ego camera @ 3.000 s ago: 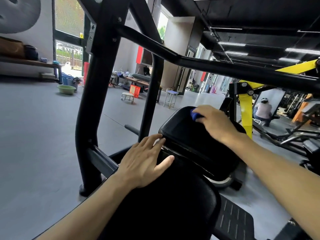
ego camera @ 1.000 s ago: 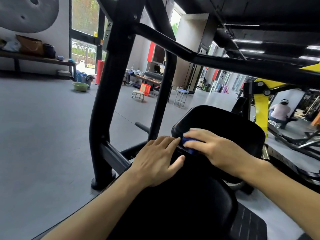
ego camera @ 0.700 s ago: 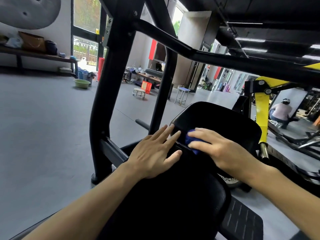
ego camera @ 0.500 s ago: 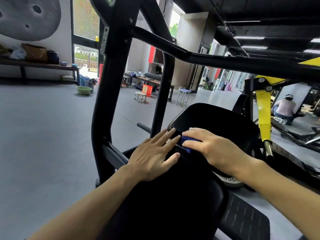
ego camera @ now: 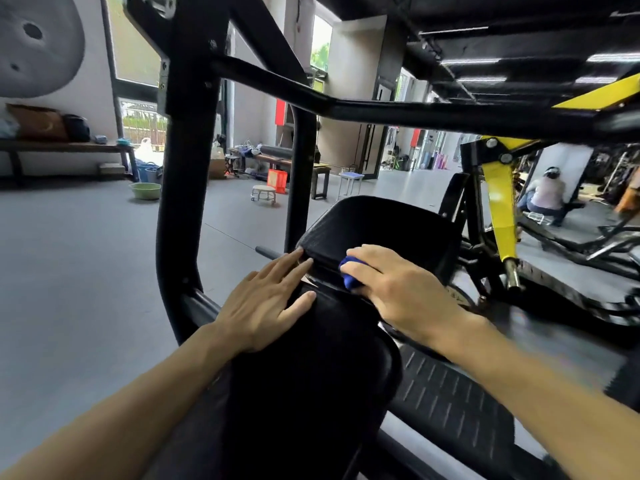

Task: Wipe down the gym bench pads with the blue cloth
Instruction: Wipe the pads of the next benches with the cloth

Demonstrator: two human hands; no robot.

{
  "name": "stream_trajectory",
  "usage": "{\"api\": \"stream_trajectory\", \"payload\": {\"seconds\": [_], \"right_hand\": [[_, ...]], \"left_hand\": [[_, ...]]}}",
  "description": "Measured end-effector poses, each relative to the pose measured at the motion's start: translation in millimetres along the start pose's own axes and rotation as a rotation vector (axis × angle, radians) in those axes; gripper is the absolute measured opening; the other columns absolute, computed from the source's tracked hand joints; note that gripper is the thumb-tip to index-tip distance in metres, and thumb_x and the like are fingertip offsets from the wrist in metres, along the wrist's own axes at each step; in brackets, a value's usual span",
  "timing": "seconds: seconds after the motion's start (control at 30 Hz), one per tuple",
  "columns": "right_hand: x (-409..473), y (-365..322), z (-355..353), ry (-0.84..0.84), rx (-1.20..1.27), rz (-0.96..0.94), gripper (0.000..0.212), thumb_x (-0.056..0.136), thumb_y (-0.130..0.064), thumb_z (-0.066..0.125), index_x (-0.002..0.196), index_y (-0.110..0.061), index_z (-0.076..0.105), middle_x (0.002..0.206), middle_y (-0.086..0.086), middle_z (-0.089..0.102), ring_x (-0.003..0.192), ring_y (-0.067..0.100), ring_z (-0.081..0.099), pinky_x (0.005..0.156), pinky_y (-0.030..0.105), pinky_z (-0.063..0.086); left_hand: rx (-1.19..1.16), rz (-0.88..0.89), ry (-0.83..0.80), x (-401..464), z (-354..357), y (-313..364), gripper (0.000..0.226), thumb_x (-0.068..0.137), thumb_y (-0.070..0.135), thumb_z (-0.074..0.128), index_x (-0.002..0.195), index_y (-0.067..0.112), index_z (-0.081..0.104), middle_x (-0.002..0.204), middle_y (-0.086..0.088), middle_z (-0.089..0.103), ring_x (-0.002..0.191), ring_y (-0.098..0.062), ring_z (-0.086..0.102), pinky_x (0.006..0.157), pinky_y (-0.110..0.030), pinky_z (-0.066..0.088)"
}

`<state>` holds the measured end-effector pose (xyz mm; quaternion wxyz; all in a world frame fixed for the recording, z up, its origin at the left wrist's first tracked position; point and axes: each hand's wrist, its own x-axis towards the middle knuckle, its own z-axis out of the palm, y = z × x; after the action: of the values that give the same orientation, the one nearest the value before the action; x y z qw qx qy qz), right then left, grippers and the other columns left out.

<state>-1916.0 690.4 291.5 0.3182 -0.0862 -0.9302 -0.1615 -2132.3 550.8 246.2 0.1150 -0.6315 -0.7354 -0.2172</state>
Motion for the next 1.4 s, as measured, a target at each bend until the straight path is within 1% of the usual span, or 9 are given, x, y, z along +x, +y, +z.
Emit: {"api": "stream_trajectory", "payload": {"seconds": [0.2, 0.37, 0.53, 0.7, 0.83, 1.03, 1.13, 1.27, 1.4], "right_hand": [[-21.1, -1.2, -11.7, 0.040, -0.001, 0.048, 0.036, 0.092, -0.020, 0.072, 0.127, -0.018, 0.068, 0.137, -0.002, 0.061, 0.132, 0.021, 0.054, 0.098, 0.039, 0.055], [-55.6, 6.0, -36.0, 0.145, -0.041, 0.134, 0.043, 0.084, -0.022, 0.078, 0.126, -0.017, 0.070, 0.135, -0.002, 0.064, 0.128, 0.020, 0.058, 0.099, 0.037, 0.055], [2.7, -1.9, -3.3, 0.121, 0.062, 0.254, 0.037, 0.087, -0.024, 0.077, 0.122, -0.014, 0.071, 0.129, 0.002, 0.068, 0.125, 0.025, 0.059, 0.096, 0.040, 0.056], [-37.8, 3.6, -32.1, 0.110, 0.089, 0.297, 0.039, 0.089, -0.023, 0.074, 0.127, -0.017, 0.069, 0.135, -0.004, 0.064, 0.131, 0.020, 0.053, 0.105, 0.039, 0.049], [-53.0, 8.3, -45.6, 0.116, 0.082, 0.312, 0.038, 0.088, -0.018, 0.071, 0.126, -0.017, 0.069, 0.137, -0.004, 0.061, 0.128, 0.020, 0.051, 0.099, 0.039, 0.053], [31.6, 20.7, -11.1, 0.001, 0.115, 0.270, 0.032, 0.090, -0.023, 0.072, 0.122, -0.021, 0.071, 0.125, -0.007, 0.058, 0.121, 0.018, 0.048, 0.088, 0.040, 0.056], [25.7, 28.0, -22.3, -0.030, 0.194, 0.271, 0.035, 0.086, -0.017, 0.076, 0.120, -0.022, 0.073, 0.120, -0.010, 0.063, 0.118, 0.015, 0.052, 0.094, 0.040, 0.052], [-18.1, 27.1, -50.3, 0.029, 0.201, 0.266, 0.040, 0.076, -0.007, 0.084, 0.113, -0.022, 0.077, 0.120, -0.011, 0.069, 0.117, 0.008, 0.058, 0.105, 0.021, 0.042], [28.1, 19.7, -20.9, -0.045, 0.190, 0.205, 0.031, 0.082, -0.008, 0.079, 0.110, -0.021, 0.076, 0.122, -0.006, 0.070, 0.121, 0.016, 0.059, 0.102, 0.039, 0.051]], "left_hand": [[-0.016, 0.028, 0.016, 0.0, 0.1, -2.7, 0.080, 0.093, 0.075, 0.006, 0.162, 0.037, 0.011, 0.170, 0.018, 0.004, 0.156, -0.005, 0.004, 0.126, -0.039, 0.018], [-0.074, 0.058, 0.084, 15.3, -6.0, 27.5, 0.075, 0.096, 0.069, 0.014, 0.163, 0.035, 0.016, 0.169, 0.018, 0.007, 0.155, 0.000, 0.000, 0.127, -0.031, 0.007], [-0.124, 0.052, 0.108, 43.5, 4.9, 58.1, 0.067, 0.098, 0.058, 0.018, 0.161, 0.037, 0.021, 0.169, 0.015, 0.014, 0.155, -0.003, 0.004, 0.127, -0.033, 0.012], [-0.105, 0.061, 0.138, 39.1, 9.6, 58.5, 0.066, 0.097, 0.061, 0.018, 0.159, 0.041, 0.026, 0.164, 0.019, 0.022, 0.154, -0.002, 0.006, 0.125, -0.033, 0.017], [-0.083, 0.049, 0.146, 38.5, 9.7, 60.5, 0.065, 0.096, 0.063, 0.018, 0.158, 0.043, 0.026, 0.163, 0.021, 0.022, 0.154, -0.001, 0.004, 0.126, -0.034, 0.015], [-0.067, 0.064, 0.171, 37.0, 10.9, 59.2, 0.066, 0.097, 0.060, 0.027, 0.159, 0.036, 0.027, 0.164, 0.020, 0.023, 0.155, -0.001, 0.003, 0.126, -0.032, 0.016], [-0.084, 0.062, 0.207, 36.5, 10.9, 59.5, 0.065, 0.097, 0.058, 0.031, 0.157, 0.032, 0.032, 0.161, 0.020, 0.027, 0.154, -0.001, 0.009, 0.123, -0.029, 0.024], [-0.161, 0.014, 0.257, 37.5, 9.6, 48.7, 0.058, 0.098, 0.053, 0.041, 0.150, 0.029, 0.043, 0.151, 0.018, 0.035, 0.144, -0.002, 0.029, 0.107, -0.027, 0.045], [-0.135, -0.074, 0.272, 39.0, 11.7, 39.1, 0.062, 0.097, 0.051, 0.040, 0.150, 0.018, 0.041, 0.152, 0.009, 0.036, 0.143, -0.008, 0.030, 0.111, -0.027, 0.041]]}}
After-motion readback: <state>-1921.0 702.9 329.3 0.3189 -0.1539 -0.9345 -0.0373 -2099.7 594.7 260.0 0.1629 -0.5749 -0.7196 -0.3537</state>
